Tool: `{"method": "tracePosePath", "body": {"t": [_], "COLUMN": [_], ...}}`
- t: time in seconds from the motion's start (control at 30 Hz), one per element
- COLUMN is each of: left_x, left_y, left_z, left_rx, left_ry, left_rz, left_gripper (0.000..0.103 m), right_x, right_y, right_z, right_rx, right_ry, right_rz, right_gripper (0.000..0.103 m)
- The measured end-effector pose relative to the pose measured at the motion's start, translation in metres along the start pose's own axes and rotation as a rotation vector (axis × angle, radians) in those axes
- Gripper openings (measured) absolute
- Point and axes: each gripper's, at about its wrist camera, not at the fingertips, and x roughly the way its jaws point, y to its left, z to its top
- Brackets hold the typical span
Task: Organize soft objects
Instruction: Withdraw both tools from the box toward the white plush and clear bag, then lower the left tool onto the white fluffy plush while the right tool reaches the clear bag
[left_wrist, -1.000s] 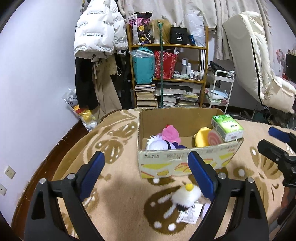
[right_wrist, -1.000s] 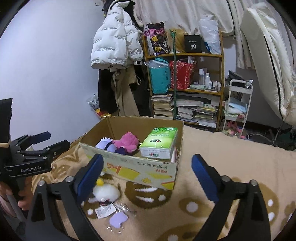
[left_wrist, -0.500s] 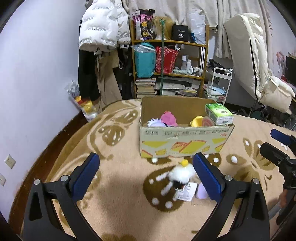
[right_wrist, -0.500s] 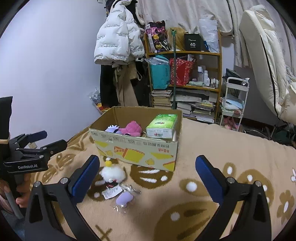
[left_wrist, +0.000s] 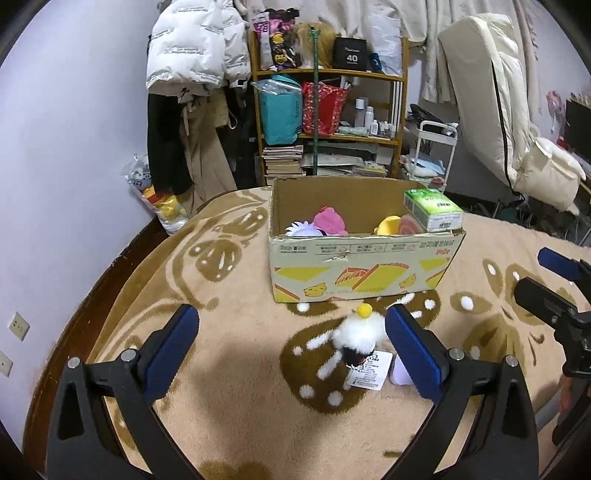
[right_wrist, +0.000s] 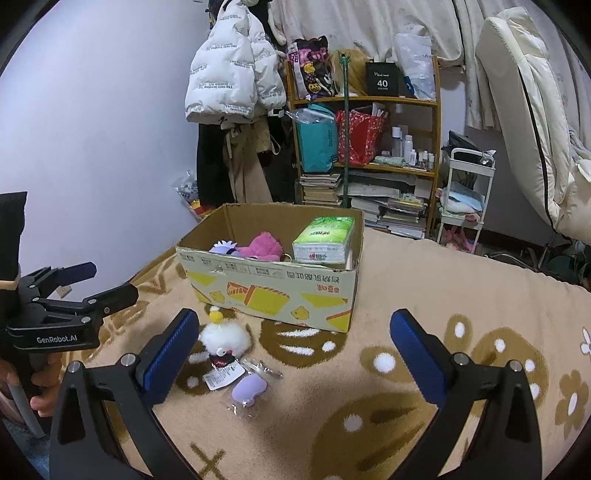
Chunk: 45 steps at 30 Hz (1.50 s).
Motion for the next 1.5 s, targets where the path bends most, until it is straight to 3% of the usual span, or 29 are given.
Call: {"method": "tracePosePath", "body": {"t": [0.63, 1.5], "left_x": [0.035, 0.096], "left_y": [-0.003, -0.020], "left_z": [0.001, -0.009], "left_rx": [-0.007, 0.014], "left_ry": [0.085, 0.222], "left_rz": [-0.087, -0.159], "left_gripper": [0.100, 0.100], "right_x": [0.032, 0.105], "right_y": [-0.011, -0.025], "right_z": [-0.007, -0.034], "right_rx": [0.031, 0.109], "right_ry": [0.083, 0.289], "right_rz": [-0.034, -0.072], "right_gripper": [0.103, 0.103]}}
